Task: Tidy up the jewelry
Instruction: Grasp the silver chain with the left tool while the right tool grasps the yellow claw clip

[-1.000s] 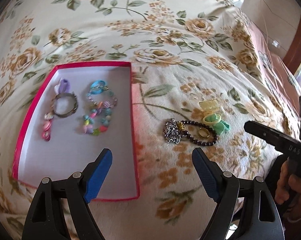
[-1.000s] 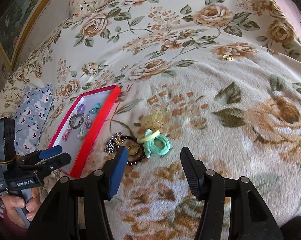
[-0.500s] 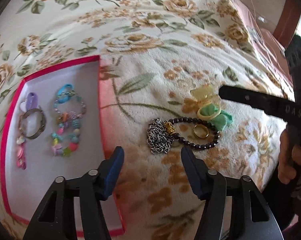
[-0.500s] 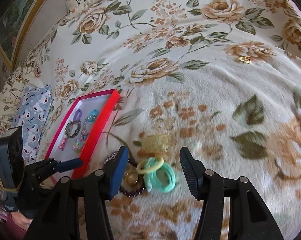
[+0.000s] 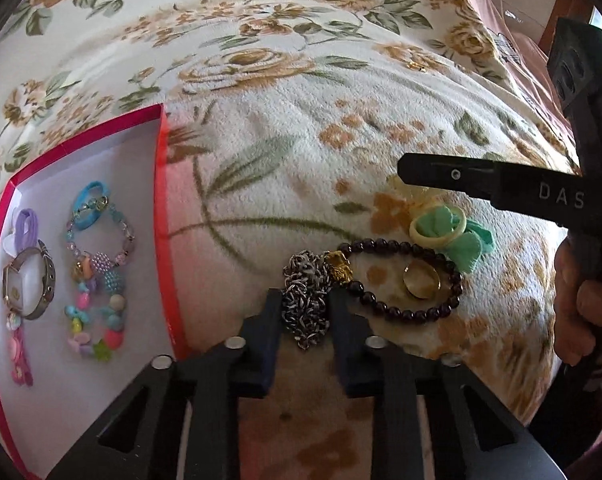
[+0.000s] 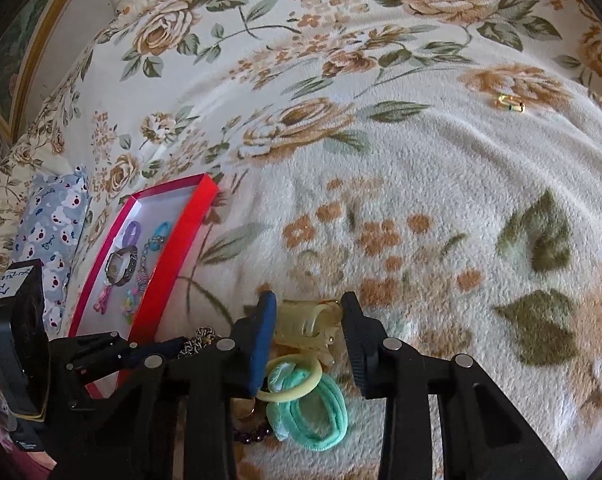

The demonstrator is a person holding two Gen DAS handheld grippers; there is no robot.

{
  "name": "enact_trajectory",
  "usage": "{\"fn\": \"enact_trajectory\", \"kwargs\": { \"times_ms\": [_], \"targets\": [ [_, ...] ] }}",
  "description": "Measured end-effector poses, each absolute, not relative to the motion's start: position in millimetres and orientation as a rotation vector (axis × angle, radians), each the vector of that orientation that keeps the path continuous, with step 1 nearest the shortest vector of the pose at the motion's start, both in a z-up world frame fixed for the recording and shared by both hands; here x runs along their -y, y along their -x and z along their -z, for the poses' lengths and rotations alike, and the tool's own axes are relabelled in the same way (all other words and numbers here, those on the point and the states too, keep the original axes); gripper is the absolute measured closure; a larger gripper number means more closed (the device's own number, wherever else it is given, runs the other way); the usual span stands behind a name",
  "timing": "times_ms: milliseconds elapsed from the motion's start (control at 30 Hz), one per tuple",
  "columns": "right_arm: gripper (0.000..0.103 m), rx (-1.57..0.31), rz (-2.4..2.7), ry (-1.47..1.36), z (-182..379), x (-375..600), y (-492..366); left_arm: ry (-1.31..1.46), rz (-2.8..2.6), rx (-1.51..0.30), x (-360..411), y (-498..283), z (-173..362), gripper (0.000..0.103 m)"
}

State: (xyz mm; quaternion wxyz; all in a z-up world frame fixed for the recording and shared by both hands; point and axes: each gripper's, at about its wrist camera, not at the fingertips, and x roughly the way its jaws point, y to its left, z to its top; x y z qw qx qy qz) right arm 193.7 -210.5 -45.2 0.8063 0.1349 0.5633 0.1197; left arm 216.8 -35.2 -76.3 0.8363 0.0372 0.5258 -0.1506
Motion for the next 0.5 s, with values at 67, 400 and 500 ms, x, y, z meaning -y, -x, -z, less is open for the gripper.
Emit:
{"fn": "enact_trajectory", "kwargs": {
  "times_ms": [67, 400, 500],
  "targets": [
    [0.078, -1.194, -0.255, -0.270, 40.7, 208.6, -192.7, -0.050, 0.323, -1.105, 29.1, -214.8, 74.3, 0.088],
    [0.082, -1.110, -0.249, -0.277, 11.4, 212.3, -181.0, 0.051, 0.333, -1.022, 8.8, -188.7, 45.5, 0.090],
    [0.082, -1.087, -0.257, -0.284, -0.2, 211.2, -175.7, 0.082, 0.334, -0.989, 0.7, -176.8, 31.2, 0.090]
  ]
}}
